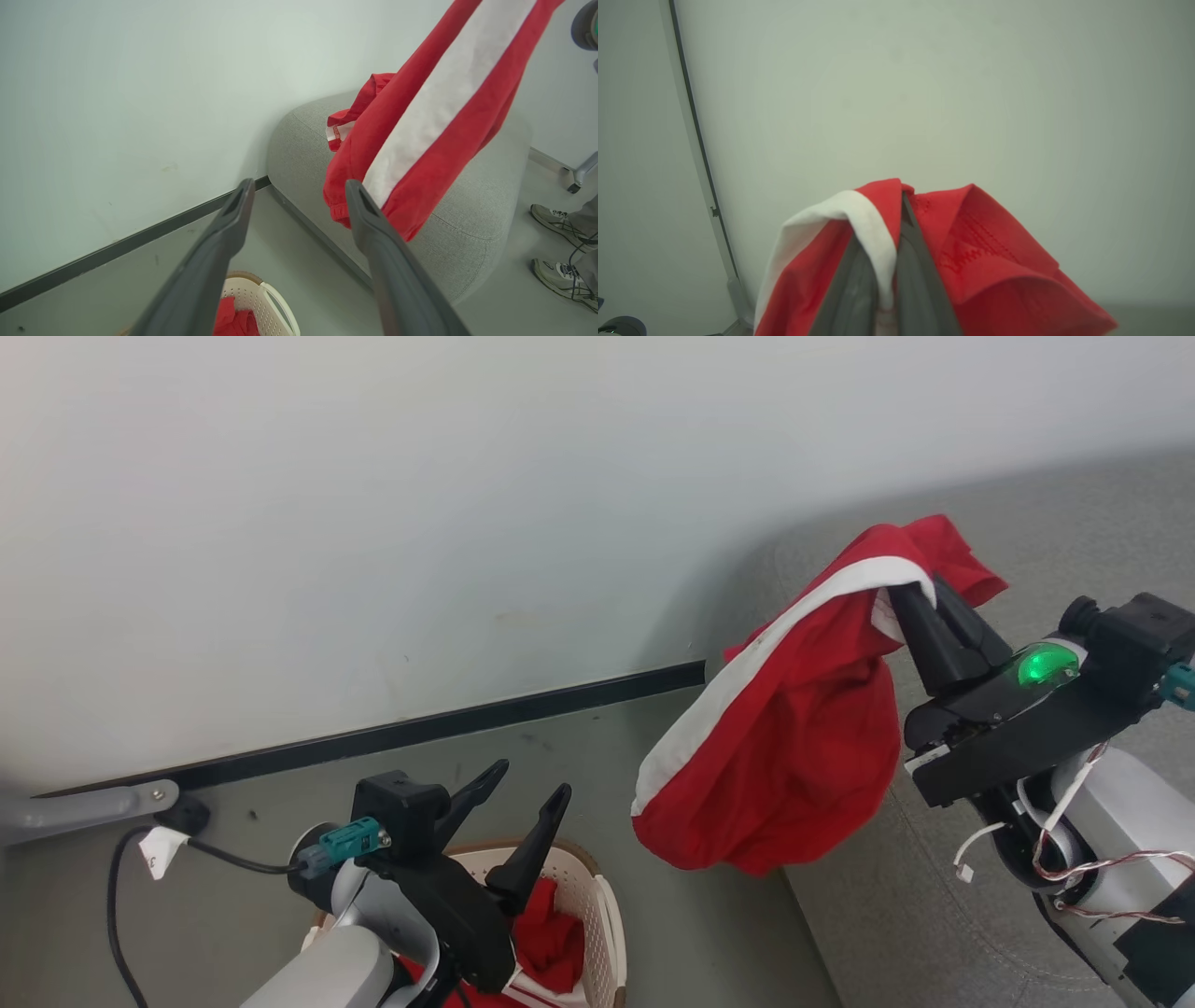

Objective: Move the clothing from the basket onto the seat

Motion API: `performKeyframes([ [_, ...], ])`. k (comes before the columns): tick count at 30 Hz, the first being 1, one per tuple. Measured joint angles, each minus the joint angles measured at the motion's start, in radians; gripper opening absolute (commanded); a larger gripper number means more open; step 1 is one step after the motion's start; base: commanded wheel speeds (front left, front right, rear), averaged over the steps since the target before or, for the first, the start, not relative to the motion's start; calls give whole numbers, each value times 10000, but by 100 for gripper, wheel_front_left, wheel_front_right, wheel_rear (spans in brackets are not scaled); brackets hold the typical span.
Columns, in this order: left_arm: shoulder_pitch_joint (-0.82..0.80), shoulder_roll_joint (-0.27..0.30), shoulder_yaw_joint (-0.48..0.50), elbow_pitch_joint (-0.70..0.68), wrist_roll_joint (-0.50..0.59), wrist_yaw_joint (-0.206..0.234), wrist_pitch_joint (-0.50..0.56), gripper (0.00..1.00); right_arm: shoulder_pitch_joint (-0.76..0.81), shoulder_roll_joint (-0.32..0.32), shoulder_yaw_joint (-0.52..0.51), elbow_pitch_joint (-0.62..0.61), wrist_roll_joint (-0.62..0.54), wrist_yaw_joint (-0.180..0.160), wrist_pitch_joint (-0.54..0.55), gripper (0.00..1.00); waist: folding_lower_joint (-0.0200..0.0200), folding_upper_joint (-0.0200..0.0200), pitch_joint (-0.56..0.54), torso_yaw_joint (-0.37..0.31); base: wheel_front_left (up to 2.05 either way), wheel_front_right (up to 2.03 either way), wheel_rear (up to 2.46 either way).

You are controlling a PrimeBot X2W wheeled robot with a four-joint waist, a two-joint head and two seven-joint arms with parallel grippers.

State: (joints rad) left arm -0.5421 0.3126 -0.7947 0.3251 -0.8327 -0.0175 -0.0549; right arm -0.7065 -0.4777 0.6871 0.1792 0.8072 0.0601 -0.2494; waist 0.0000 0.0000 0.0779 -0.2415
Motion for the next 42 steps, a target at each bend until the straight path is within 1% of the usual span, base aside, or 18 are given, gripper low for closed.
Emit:
performKeyframes([
  [4,59,38,4,-251,146,92,-81,100,4,-297,-257,-303,-69,-174,-2,0,0,0,-41,-220,0,0,0],
  [8,230,105,-4,-546,171,102,-104,100,58,-449,-372,-558,-71,-265,-8,0,0,0,-90,-480,0,0,0],
  [9,240,132,-8,-625,173,102,-144,100,117,-487,-385,-662,-73,-336,-23,0,0,0,-101,-555,0,0,0],
  [11,254,169,-12,-813,192,132,-186,100,273,-577,-401,-794,-75,-355,-46,0,-1,0,-121,-708,0,0,0],
  [14,360,184,-63,-1060,259,178,-190,100,511,-721,-474,-1037,-77,-512,-73,0,-1,0,-141,-950,0,0,0],
  [23,390,301,-165,-1678,366,295,-186,100,1004,-1091,-779,-1756,-104,-794,-75,0,-1,0,-104,-1685,0,0,0],
  [31,386,355,-267,-2105,472,353,-79,100,1259,-1260,-972,-2138,-102,-1030,-73,0,0,0,44,-2227,0,0,0],
  [34,379,380,-288,-2203,518,362,-31,100,1299,-1294,-1045,-2266,-102,-1053,-73,0,0,0,115,-2399,0,0,0],
  [42,272,355,-445,-2428,616,353,100,100,1685,-1499,-1329,-2585,-102,-1279,-75,0,0,0,307,-2688,0,0,0],
])
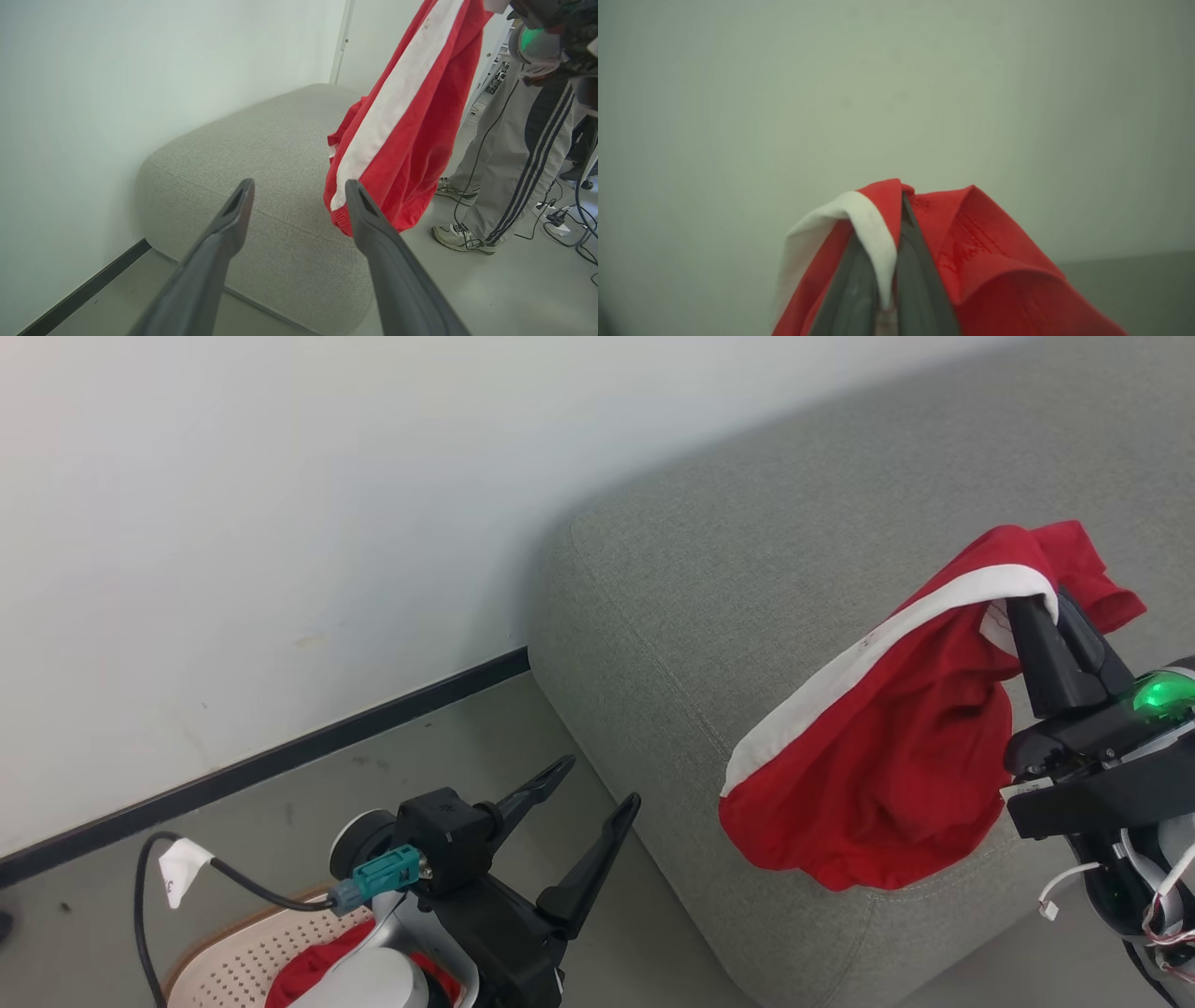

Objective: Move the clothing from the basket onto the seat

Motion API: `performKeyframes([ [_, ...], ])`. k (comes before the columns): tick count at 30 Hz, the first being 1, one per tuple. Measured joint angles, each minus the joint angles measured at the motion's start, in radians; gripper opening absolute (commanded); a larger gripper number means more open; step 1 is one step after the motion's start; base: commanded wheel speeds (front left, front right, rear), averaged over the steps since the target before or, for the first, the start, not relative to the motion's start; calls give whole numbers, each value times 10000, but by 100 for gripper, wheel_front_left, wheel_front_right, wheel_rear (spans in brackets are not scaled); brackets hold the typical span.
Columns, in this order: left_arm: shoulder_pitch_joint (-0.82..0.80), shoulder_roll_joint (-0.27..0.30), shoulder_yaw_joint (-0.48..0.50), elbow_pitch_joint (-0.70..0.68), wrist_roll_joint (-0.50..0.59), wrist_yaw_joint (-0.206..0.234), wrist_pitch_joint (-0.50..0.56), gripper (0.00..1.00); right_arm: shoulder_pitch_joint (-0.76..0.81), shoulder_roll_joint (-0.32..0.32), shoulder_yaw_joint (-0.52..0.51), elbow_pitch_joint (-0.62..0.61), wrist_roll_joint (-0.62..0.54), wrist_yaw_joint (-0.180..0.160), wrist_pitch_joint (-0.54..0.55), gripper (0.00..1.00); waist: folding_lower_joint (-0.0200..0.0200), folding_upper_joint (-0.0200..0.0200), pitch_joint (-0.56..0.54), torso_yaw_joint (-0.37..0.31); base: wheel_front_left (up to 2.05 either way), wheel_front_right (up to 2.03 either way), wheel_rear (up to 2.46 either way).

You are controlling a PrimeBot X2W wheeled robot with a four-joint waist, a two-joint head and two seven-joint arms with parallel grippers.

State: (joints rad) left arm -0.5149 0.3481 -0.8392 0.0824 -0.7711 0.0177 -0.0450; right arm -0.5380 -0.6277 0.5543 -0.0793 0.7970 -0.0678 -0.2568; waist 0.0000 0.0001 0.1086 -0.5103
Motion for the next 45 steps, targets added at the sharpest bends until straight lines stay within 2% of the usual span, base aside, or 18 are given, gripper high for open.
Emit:
performKeyframes([
  [22,-169,-25,-123,-610,192,4,265,100,237,-332,-711,-163,153,-184,0,0,0,-1,418,41,0,0,0],
  [30,-376,-8,-217,-1016,263,-2,437,100,-186,-731,-1060,1193,541,305,96,0,0,0,842,314,0,0,0],
  [37,-627,211,-332,-1383,384,0,828,100,-1340,-819,-1576,2518,1066,732,313,0,1,0,1477,654,0,0,0],
  [45,-1010,313,-443,-1764,535,-17,1150,100,-2835,-1411,-2027,3300,911,821,535,0,1,0,2284,1086,0,0,0],
])
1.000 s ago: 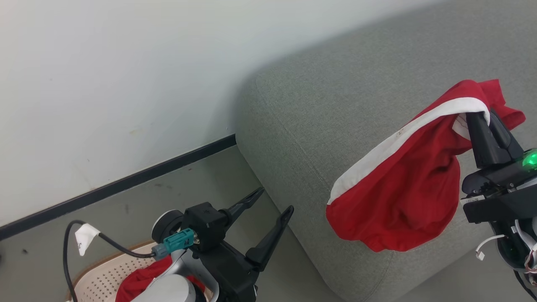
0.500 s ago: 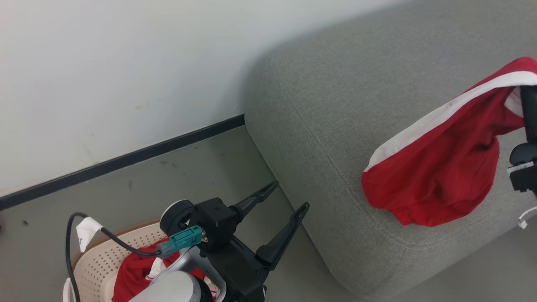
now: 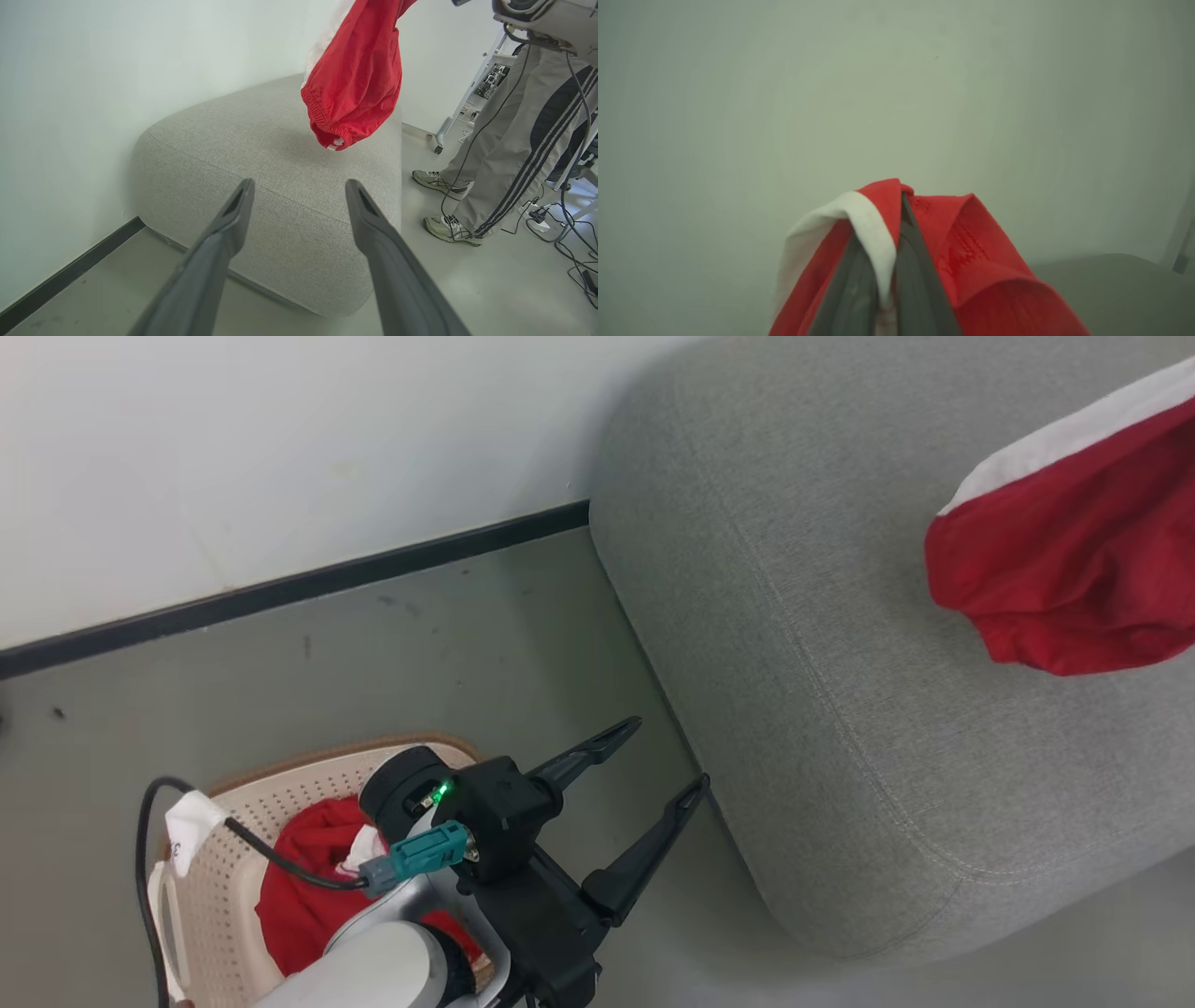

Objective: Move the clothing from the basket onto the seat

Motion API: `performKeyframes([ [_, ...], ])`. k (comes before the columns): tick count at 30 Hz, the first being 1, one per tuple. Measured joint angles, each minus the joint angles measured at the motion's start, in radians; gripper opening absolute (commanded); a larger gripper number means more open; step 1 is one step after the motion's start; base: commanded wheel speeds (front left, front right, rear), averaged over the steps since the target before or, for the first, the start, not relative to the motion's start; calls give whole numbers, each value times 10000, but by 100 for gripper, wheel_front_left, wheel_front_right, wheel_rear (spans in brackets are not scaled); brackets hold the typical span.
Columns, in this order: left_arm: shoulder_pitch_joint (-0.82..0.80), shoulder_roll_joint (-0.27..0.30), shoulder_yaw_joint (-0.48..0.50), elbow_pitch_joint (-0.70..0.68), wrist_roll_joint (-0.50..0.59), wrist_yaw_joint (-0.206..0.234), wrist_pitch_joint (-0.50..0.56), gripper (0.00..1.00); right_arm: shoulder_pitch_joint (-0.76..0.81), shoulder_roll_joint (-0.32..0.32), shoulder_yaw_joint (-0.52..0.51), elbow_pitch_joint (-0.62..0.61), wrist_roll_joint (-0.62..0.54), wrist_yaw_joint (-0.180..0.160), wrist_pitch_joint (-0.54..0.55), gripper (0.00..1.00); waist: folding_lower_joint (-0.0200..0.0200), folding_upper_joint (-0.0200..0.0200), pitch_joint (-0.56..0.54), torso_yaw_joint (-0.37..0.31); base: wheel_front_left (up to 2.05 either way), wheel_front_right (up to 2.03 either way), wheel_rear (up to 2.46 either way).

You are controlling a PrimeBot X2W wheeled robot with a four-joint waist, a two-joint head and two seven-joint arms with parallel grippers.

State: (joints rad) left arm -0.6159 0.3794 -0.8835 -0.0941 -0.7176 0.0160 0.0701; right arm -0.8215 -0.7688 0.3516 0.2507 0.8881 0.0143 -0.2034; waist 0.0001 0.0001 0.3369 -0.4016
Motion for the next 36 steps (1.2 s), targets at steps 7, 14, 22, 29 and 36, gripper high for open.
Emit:
performKeyframes([
  [7,-323,251,15,-399,81,-84,174,100,-590,-134,-303,604,-186,-334,8,0,1,1,771,448,0,0,0],
  [14,-639,393,111,-500,267,-176,337,100,-1479,-86,-734,1174,-88,-546,-69,0,1,1,1531,845,0,0,0],
  [22,-717,570,205,-385,265,-288,324,100,-1359,297,236,2184,-617,-483,65,0,0,1,1973,1172,0,0,0],
  [29,-732,550,222,-376,265,-435,249,100,-657,460,727,3425,-744,-430,546,0,-2,0,1916,1163,0,0,0],
  [36,-728,401,171,-395,238,-470,234,100,-281,731,1290,4443,-809,-230,1160,0,-2,0,1789,1189,0,0,0],
])
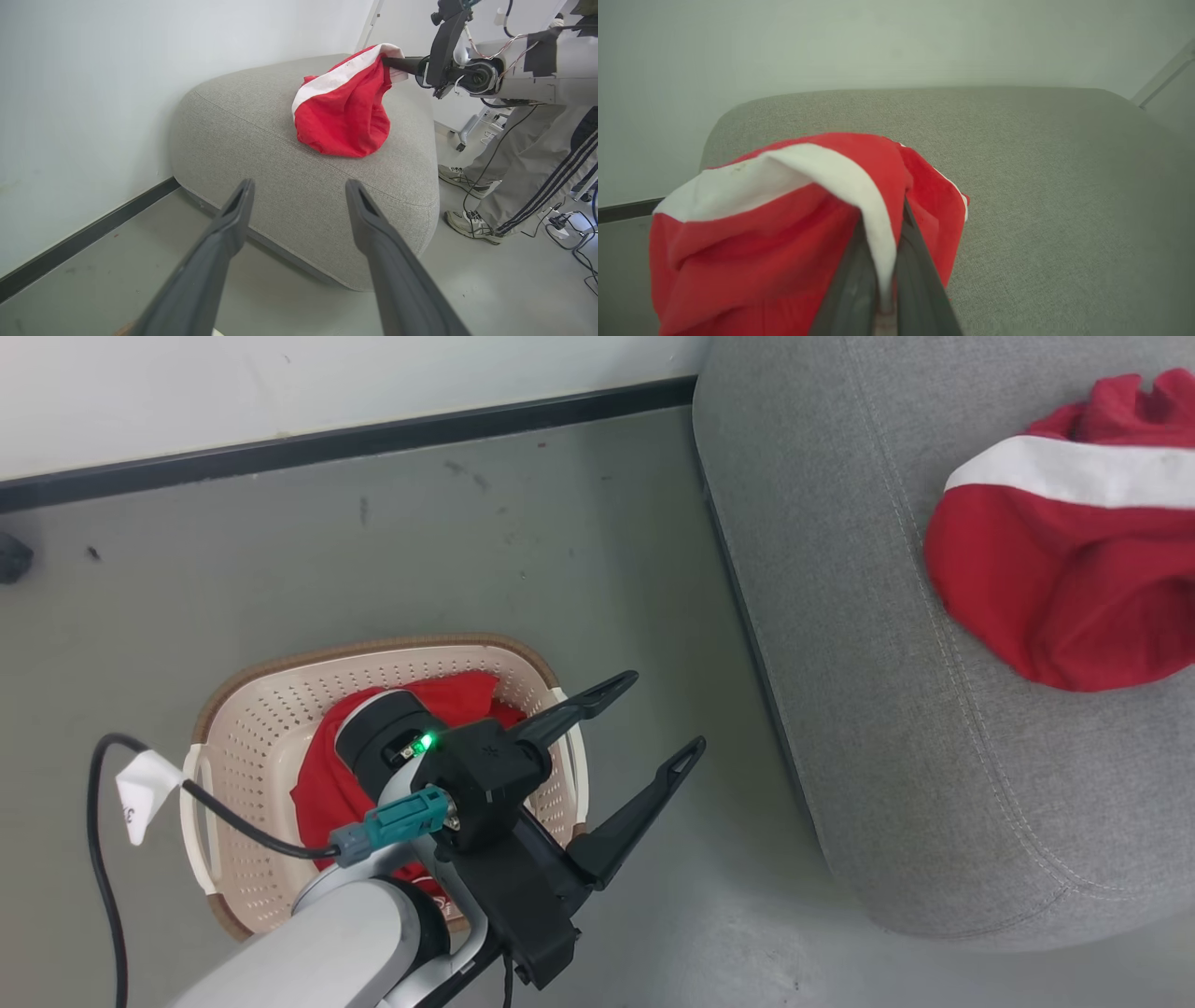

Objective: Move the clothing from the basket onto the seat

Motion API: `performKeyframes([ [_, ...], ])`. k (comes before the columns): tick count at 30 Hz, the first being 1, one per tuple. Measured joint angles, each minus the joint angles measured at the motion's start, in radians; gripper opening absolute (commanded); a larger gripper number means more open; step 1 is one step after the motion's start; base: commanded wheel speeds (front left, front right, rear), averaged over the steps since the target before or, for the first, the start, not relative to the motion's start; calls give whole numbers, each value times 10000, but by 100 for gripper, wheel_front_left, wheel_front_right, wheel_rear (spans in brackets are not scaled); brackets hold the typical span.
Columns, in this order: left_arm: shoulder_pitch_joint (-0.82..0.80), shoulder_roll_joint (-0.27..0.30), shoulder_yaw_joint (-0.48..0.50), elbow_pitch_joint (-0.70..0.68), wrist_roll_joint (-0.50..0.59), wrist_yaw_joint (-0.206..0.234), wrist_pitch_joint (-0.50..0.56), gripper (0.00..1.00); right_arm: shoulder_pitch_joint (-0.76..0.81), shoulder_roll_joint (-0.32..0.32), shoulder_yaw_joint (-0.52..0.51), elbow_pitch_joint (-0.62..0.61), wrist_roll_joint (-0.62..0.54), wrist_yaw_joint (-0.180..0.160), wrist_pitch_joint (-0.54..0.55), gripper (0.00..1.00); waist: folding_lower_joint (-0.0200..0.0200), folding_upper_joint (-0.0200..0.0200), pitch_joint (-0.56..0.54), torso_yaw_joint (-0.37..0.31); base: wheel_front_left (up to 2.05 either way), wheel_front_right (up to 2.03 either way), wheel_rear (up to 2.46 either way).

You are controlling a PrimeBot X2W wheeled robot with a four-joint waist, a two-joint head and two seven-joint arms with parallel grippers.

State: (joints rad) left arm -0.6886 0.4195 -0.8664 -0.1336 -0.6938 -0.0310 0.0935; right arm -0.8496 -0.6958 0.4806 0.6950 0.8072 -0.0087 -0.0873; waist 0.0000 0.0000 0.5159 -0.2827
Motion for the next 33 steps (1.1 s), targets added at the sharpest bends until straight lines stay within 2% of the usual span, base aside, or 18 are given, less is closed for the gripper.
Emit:
performKeyframes([
  [2,2,-38,-12,59,-4,-52,-69,100,102,12,71,341,0,-4,171,0,0,0,-61,20,0,0,0],
  [3,2,-52,-13,77,-15,-54,-79,100,136,13,84,529,0,-2,276,13,0,0,-102,32,0,0,0],
  [4,7,-50,-12,92,-33,-54,-86,100,151,10,98,675,0,-2,368,33,0,0,-144,44,0,0,0],
  [5,11,-52,-12,109,-63,-52,-88,100,151,8,134,782,-4,-2,437,70,0,0,-187,55,0,0,0],
  [6,15,-52,-10,123,-90,-52,-102,100,146,13,184,849,-36,2,491,100,0,0,-233,64,0,0,0],
  [9,29,-52,-2,197,-92,-50,-174,100,87,96,370,941,-178,15,621,100,0,0,-371,77,0,0,0],
  [19,245,-228,29,428,-408,-52,-435,100,-216,113,796,1434,-428,715,1053,100,-1,0,-927,68,0,0,0],
  [33,774,-238,253,909,-625,-44,-955,100,-128,-159,1131,1643,-527,1022,1664,100,-1,-1,-1976,33,0,0,0],
])
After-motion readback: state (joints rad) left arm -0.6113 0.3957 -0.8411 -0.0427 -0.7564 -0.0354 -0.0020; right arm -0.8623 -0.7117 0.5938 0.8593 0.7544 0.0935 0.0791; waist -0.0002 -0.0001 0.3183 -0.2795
